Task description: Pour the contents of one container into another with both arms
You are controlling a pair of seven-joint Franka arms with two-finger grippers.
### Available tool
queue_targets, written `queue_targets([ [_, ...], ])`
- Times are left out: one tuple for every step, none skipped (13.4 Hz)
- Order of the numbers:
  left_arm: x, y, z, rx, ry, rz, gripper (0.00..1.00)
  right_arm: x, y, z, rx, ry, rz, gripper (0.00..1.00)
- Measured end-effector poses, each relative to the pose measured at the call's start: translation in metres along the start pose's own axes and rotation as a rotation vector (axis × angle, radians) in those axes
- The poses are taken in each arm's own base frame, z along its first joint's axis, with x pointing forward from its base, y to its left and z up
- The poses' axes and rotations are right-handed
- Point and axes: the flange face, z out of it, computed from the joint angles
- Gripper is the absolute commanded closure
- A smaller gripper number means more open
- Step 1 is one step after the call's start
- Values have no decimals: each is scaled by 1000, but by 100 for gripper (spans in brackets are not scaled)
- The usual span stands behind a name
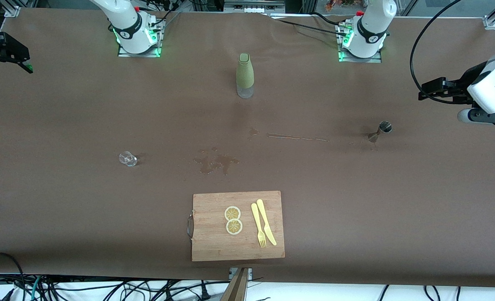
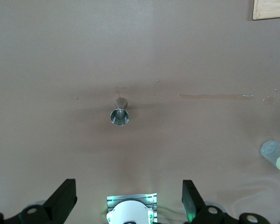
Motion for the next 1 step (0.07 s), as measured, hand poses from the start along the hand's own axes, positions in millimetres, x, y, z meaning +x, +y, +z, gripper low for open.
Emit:
queue_targets([
  [0,0,0,0,0,0,0,1,0,0,-1,1,1,0],
])
